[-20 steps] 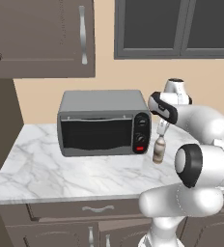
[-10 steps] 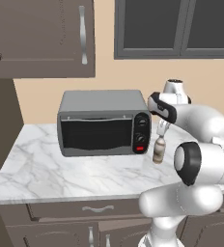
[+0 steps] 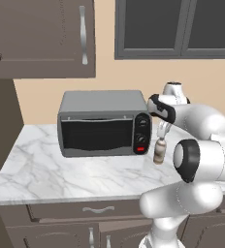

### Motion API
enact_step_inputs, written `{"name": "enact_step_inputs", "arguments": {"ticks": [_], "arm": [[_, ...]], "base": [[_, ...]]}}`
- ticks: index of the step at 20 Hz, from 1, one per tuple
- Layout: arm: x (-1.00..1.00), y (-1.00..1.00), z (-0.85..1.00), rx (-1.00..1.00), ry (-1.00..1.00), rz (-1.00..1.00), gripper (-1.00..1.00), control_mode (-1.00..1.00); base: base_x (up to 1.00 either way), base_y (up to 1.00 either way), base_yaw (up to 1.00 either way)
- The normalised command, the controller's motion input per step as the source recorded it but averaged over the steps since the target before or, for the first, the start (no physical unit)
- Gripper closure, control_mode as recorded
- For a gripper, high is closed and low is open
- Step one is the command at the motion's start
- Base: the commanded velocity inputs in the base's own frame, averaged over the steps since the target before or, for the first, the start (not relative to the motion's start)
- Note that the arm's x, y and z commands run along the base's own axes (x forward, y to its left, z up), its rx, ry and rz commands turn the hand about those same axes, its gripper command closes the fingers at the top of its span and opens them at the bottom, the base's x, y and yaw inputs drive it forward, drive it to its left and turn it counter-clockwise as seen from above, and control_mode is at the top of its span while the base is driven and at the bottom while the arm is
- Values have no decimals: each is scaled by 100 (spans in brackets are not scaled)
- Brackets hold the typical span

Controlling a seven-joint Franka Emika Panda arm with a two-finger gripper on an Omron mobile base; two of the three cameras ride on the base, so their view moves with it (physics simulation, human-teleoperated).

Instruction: Move the drinks to the dining counter.

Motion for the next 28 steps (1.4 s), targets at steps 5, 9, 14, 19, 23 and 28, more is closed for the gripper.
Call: {"name": "enact_step_inputs", "arguments": {"ticks": [5, 9, 14, 19, 23, 28], "arm": [[11, 0, -8, 0, 0, 0, -100, -100], [10, 0, -5, 0, 0, 0, -100, -100], [2, 0, -9, 0, 0, 0, -100, -100], [0, 5, -10, 0, 0, 1, 100, -100], [0, 16, -10, 0, 0, 2, 100, -100], [0, 3, -5, 0, 0, 3, 100, -100]], "base": [[0, 0, 0], [0, 0, 0], [0, 0, 0], [0, 0, 0], [0, 0, 0], [0, 0, 0]]}}
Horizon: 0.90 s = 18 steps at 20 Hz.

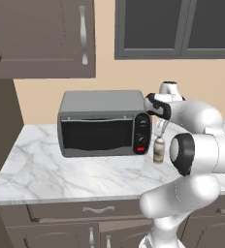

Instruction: Move the drinks to the dining counter.

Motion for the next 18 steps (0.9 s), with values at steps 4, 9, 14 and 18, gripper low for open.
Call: {"name": "enact_step_inputs", "arguments": {"ticks": [4, 9, 14, 18], "arm": [[0, 0, -7, 0, 0, 7, 100, -100], [-18, 0, 0, 0, 0, 9, 100, -100], [-32, 0, 68, 0, 2, 3, 100, -100], [-24, 0, 100, -2, 8, -8, 100, -100]], "base": [[0, 0, 0], [0, 0, 0], [0, 0, 0], [0, 0, 0]]}}
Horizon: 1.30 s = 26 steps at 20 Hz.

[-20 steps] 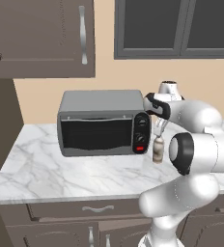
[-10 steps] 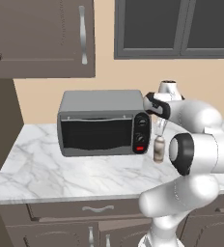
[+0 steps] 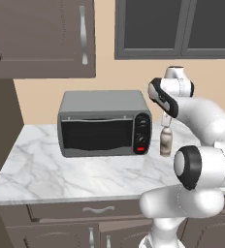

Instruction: Move the drinks to the dining counter.

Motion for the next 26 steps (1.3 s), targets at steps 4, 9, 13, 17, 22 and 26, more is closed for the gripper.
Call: {"name": "enact_step_inputs", "arguments": {"ticks": [4, 9, 13, 17, 22, 26], "arm": [[-39, -3, 94, 0, 3, -32, 100, -100], [-54, -6, 53, 0, -7, -48, 100, -100], [-32, -6, 34, -1, -11, -47, 100, -100], [-27, 0, 30, -12, -8, -32, 100, -100], [-24, 0, 22, -23, 0, -24, 100, -100], [-36, -6, 10, -10, 4, -29, 100, -100]], "base": [[0, 0, 0], [0, 0, 0], [0, 0, 0], [0, 0, 0], [0, 0, 0], [0, 0, 0]]}}
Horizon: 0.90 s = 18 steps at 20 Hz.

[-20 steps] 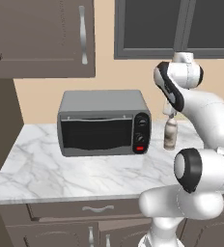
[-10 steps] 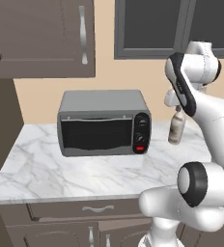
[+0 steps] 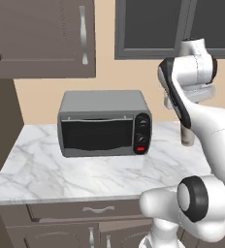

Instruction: Move the drinks to the dining counter.

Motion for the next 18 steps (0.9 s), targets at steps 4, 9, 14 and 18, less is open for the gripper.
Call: {"name": "enact_step_inputs", "arguments": {"ticks": [4, 9, 14, 18], "arm": [[-43, -6, 14, 1, 5, -29, 100, -100], [-68, -28, 0, 11, -5, -25, 100, -100], [-18, -1, 21, -7, -19, -17, 100, -100], [-6, -9, 21, -15, -20, -19, 100, -100]], "base": [[0, 0, 0], [0, 0, 0], [0, 0, 0], [0, 0, 0]]}}
